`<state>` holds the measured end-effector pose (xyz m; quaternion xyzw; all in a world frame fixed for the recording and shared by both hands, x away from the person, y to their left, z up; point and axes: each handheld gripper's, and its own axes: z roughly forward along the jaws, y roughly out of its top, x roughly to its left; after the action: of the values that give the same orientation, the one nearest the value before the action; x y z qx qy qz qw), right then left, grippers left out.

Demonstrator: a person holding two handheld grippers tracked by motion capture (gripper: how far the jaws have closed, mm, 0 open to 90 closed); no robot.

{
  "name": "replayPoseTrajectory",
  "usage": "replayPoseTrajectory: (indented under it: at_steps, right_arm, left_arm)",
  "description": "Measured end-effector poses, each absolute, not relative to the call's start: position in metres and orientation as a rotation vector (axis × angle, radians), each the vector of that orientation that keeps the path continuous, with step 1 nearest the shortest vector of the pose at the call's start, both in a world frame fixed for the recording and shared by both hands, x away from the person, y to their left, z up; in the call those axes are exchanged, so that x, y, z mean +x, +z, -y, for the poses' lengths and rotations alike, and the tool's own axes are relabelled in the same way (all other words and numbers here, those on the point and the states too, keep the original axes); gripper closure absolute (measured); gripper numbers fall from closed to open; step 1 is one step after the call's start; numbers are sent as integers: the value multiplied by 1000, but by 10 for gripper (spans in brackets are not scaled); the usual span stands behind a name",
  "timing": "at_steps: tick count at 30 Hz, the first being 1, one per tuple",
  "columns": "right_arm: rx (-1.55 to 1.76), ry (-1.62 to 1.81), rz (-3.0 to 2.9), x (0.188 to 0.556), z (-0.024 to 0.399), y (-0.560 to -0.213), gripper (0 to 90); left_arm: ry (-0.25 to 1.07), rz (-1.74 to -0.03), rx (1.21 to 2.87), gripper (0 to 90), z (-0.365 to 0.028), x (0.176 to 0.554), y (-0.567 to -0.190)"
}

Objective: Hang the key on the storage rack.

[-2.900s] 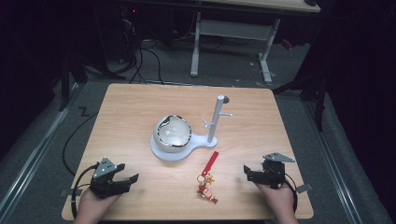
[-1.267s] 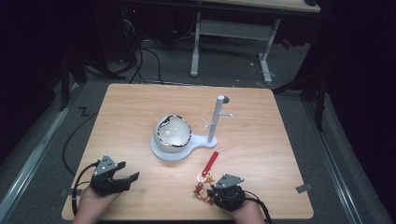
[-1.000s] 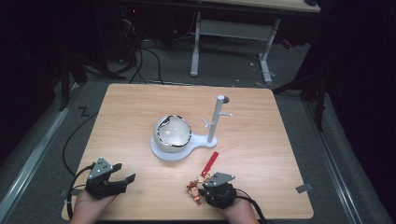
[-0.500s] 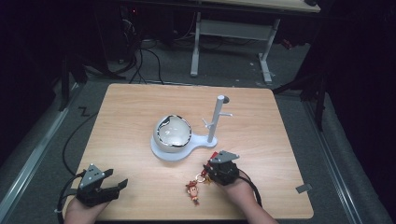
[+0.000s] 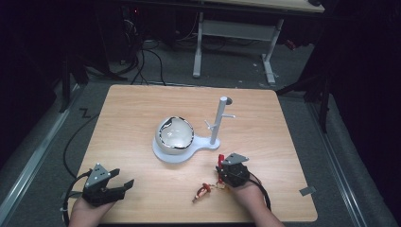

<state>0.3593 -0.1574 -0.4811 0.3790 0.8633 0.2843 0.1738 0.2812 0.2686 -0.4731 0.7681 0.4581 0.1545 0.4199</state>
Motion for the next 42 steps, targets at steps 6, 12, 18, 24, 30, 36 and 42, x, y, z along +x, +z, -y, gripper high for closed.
replayPoseTrajectory:
  at_steps: [6,12,18,24,30,36,42]
  right_arm:
    - [1104,738,-2406,347,179,-476,699]
    - [1188,782,-2356,312,217,-458,699]
    - [1199,751,-2377,304,220,-465,692]
    - [1182,727,-2390,323,207,-476,688]
    - [1120,775,-2472,318,197,-475,692]
    - [1064,828,-2502,302,188,-468,675]
    - [980,881,-2580,283,178,-461,641]
  left_arm:
    - [372,-1089,1953,291,-253,293,-472]
    - [355,-1034,1977,291,-238,305,-472]
    - [351,-1014,1977,293,-232,311,-472]
    - [356,-1006,1995,292,-230,310,-472]
    - [353,-1033,1982,292,-238,308,-474]
    - [355,-1028,1982,292,-236,309,-473]
    - [366,-1028,1992,292,-236,309,-473]
